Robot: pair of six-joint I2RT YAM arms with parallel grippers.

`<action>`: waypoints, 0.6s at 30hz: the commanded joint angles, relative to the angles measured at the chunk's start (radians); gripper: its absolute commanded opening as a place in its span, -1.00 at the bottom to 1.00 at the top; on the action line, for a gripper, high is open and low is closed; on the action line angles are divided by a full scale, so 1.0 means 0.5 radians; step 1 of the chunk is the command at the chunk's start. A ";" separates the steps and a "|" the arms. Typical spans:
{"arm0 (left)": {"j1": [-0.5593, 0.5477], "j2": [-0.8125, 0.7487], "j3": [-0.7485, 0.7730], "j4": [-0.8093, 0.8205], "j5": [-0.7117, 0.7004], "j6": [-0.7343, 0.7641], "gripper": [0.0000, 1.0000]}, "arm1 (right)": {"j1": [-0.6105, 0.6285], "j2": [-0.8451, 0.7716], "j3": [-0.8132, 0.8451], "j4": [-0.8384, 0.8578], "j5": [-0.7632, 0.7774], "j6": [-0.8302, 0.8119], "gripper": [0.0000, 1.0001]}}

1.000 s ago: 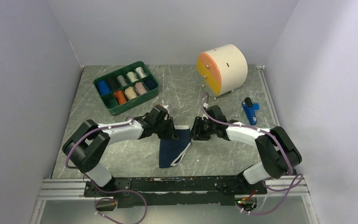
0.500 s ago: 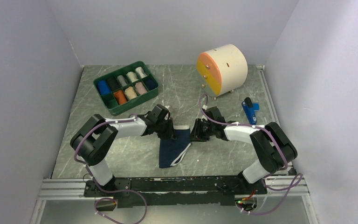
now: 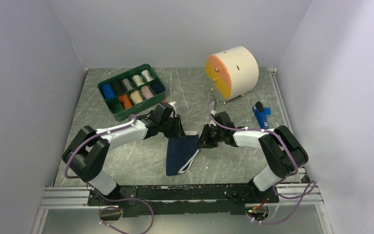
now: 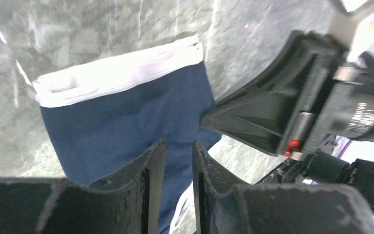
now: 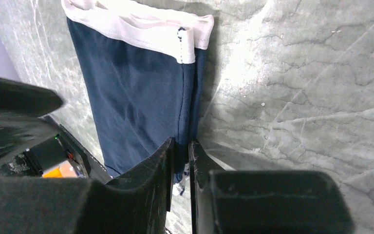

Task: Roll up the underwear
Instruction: Fold the underwear at the center of the board.

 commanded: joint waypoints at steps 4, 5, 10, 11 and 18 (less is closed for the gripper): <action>0.087 -0.341 -0.002 -0.187 -0.237 0.082 -0.32 | 0.005 -0.019 0.153 -0.067 0.035 -0.071 -0.62; 0.118 -0.387 -0.042 -0.193 -0.259 0.069 -0.30 | 0.016 -0.013 0.180 -0.103 0.057 -0.078 -0.64; 0.334 -0.560 -0.234 -0.263 -0.295 -0.046 -0.32 | 0.117 0.062 0.363 -0.387 0.331 -0.121 -0.67; 0.373 -0.581 -0.267 -0.251 -0.263 -0.047 -0.32 | 0.136 0.091 0.422 -0.428 0.362 -0.129 -0.67; 0.513 -0.626 -0.353 -0.269 -0.163 0.010 -0.35 | 0.311 0.114 0.635 -0.696 0.737 -0.135 -0.82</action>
